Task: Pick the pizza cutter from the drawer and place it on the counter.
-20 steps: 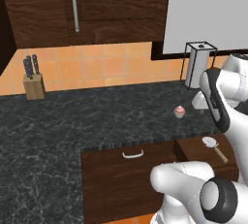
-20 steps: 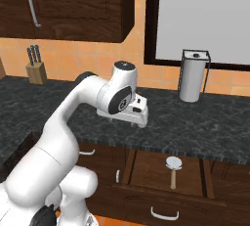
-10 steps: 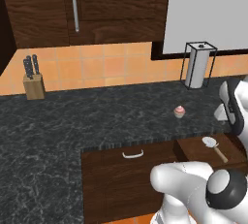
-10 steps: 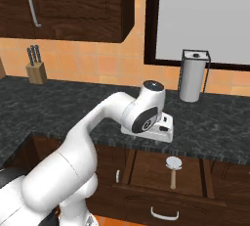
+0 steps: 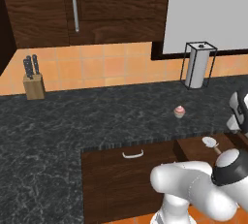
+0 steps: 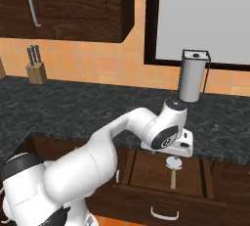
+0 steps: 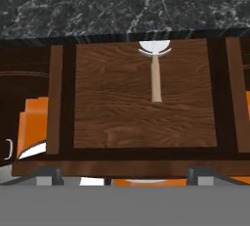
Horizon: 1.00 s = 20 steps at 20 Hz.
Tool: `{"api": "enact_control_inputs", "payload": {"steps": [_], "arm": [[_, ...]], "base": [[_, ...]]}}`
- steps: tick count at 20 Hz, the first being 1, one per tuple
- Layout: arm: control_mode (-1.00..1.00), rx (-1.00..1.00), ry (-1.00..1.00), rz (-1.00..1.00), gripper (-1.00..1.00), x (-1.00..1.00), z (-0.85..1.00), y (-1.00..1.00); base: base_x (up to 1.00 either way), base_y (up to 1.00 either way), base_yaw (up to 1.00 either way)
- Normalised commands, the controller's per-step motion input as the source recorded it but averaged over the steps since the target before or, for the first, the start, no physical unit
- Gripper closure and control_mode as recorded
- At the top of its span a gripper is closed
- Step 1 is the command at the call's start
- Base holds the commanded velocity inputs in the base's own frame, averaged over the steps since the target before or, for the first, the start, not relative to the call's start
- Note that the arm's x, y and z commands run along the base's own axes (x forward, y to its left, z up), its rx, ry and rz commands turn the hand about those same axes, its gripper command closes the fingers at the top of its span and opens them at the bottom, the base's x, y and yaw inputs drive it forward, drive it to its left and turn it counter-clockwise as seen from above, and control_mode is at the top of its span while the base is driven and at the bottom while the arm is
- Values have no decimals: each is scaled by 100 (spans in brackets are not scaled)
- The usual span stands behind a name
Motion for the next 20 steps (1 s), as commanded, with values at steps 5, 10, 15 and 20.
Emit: {"api": "enact_control_inputs", "payload": {"steps": [5, 10, 15, 20], "arm": [[-100, 0, 0, 0, -100, 0, -48, -29], [-100, 0, 0, 0, -100, 0, -50, -7], [-100, 0, 0, 1, -100, 0, -49, 0], [-100, 0, 0, 4, -100, 4, -33, 0]], "base": [[0, 0, 0], [0, 0, 0], [0, 0, 0], [0, 0, 0]]}}
